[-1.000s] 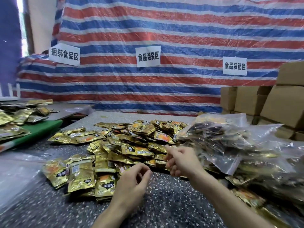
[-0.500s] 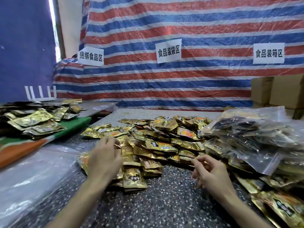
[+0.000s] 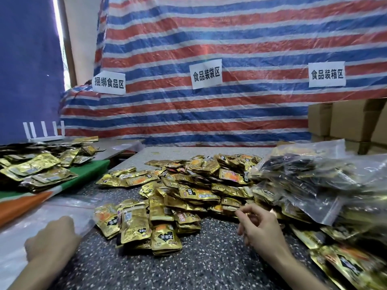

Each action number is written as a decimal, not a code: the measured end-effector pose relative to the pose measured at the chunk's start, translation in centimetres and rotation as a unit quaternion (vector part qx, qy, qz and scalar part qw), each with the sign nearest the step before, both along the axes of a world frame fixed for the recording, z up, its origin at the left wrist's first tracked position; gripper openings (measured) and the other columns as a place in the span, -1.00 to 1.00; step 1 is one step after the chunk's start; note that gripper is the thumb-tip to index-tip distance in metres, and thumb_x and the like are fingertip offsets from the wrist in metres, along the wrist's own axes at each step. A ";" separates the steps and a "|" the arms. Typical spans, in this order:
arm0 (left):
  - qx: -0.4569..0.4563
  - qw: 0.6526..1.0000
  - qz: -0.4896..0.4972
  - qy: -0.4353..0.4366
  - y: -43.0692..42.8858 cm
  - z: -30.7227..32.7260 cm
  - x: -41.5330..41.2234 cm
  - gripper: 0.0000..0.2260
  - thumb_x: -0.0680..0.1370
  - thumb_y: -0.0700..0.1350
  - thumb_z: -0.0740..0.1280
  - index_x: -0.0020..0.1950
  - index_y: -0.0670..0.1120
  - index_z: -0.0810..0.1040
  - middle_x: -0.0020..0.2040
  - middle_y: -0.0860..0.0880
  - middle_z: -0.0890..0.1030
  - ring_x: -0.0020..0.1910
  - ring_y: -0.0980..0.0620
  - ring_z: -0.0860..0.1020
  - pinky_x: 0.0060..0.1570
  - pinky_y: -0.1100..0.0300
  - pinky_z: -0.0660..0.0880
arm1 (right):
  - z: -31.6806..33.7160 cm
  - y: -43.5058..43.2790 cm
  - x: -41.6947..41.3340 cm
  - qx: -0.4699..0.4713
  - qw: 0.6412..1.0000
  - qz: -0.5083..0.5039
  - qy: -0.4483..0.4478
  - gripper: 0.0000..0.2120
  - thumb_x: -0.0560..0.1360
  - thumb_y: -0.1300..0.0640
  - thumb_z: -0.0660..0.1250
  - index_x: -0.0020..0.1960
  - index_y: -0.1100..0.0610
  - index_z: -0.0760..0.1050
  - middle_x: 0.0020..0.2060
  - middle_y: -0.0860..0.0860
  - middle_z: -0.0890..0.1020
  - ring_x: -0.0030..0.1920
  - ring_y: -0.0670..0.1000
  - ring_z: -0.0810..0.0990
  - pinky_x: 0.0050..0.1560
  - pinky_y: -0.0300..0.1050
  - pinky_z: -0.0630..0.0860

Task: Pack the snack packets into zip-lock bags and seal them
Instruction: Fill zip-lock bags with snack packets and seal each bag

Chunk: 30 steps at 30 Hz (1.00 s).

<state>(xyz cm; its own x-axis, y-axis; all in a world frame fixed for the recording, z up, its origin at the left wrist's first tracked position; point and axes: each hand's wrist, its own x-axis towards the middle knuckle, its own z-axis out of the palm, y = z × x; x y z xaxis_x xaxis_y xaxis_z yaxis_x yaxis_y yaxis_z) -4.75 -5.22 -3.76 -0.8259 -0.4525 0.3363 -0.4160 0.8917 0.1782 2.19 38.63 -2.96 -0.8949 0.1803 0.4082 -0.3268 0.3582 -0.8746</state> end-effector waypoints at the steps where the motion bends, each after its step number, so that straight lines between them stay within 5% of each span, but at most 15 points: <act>1: 0.010 1.000 -0.009 0.015 0.3 0.1 0.0 -0.74 0.42 0.11 0.46 -0.15 -0.07 0.54 -0.24 -0.07 0.56 -0.26 -0.10 0.54 -0.24 0.21 0.47 | 0.0 0.0 0.0 0.000 1.000 0.000 0.000 -0.94 0.58 0.18 0.37 -0.07 0.13 0.59 -0.37 0.14 0.66 -0.49 -0.04 0.56 -0.44 -0.20 0.51; 9: 0.075 0.997 -0.007 -0.009 1.7 2.7 0.7 -0.79 0.45 -0.01 0.43 -0.22 -0.09 0.47 -0.22 -0.11 0.58 -0.19 -0.10 0.56 -0.06 0.08 0.54 | 0.0 0.0 -0.2 -0.008 1.000 -0.001 -0.002 -0.95 0.58 0.18 0.38 -0.06 0.13 0.59 -0.38 0.14 0.66 -0.51 -0.04 0.55 -0.46 -0.21 0.49; 12: 0.070 0.995 -0.047 0.056 4.2 5.0 1.5 -0.86 0.47 -0.15 0.33 -0.24 -0.10 0.41 -0.27 -0.12 0.52 -0.25 -0.11 0.51 -0.07 0.01 0.51 | 0.1 0.0 -0.2 -0.007 1.000 0.000 -0.002 -0.94 0.58 0.18 0.37 -0.06 0.13 0.59 -0.38 0.14 0.66 -0.50 -0.04 0.55 -0.46 -0.21 0.49; 17: 0.025 0.967 -0.133 0.214 11.4 9.0 4.8 -0.76 0.63 -0.07 0.19 -0.24 -0.05 0.31 -0.40 -0.04 0.46 -0.41 -0.01 0.43 -0.33 0.11 0.33 | 0.4 -0.2 0.2 -0.005 1.000 0.003 0.009 -0.93 0.58 0.19 0.36 -0.07 0.14 0.59 -0.39 0.15 0.64 -0.50 -0.03 0.55 -0.46 -0.23 0.48; 21: 0.064 0.908 -0.286 0.298 17.4 10.0 5.6 -0.81 0.66 -0.05 0.20 -0.15 -0.02 0.38 -0.39 0.05 0.50 -0.46 0.07 0.50 -0.45 0.06 0.51 | 0.6 -0.3 0.4 -0.016 1.000 0.019 0.012 -0.91 0.59 0.17 0.35 -0.07 0.16 0.59 -0.40 0.17 0.64 -0.51 0.01 0.53 -0.50 -0.21 0.45; 24: 0.096 0.816 -0.442 0.359 21.5 8.8 5.1 -0.96 0.65 -0.19 0.26 0.03 -0.08 0.42 -0.31 -0.03 0.58 -0.47 0.03 0.53 -0.53 0.05 0.51 | 1.1 -0.3 0.5 -0.073 0.996 0.048 -0.004 -0.79 0.56 0.02 0.33 -0.03 0.17 0.60 -0.38 0.18 0.65 -0.51 0.03 0.52 -0.54 -0.20 0.42; 27: 0.047 0.732 -0.555 0.392 24.7 5.6 4.7 -0.70 0.52 -0.41 0.30 0.13 -0.10 0.34 -0.37 -0.05 0.54 -0.52 0.14 0.34 -0.58 0.31 0.31 | 1.5 -0.4 0.4 -0.174 0.981 0.083 -0.036 -0.50 0.51 -0.19 0.26 0.02 0.27 0.58 -0.35 0.18 0.64 -0.48 0.05 0.51 -0.54 -0.18 0.42; 30: 0.035 0.673 -0.626 0.392 26.6 2.4 4.8 -0.59 0.44 -0.44 0.35 0.20 -0.11 0.40 -0.26 -0.05 0.63 -0.36 0.25 0.34 -0.35 0.46 0.36 | 2.1 -0.1 0.6 -0.223 0.967 0.107 -0.065 -0.40 0.50 -0.36 0.25 -0.17 0.20 0.61 -0.37 0.14 0.60 -0.44 0.05 0.51 -0.48 -0.15 0.42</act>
<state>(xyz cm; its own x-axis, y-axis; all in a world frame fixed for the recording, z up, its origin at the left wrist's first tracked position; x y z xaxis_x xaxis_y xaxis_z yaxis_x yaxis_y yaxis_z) 0.04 21.41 -1.34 -0.1557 0.3972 0.9044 0.9003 0.4338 -0.0355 2.74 38.48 -0.87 -0.9698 0.1170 0.2141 -0.2285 -0.1286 -0.9650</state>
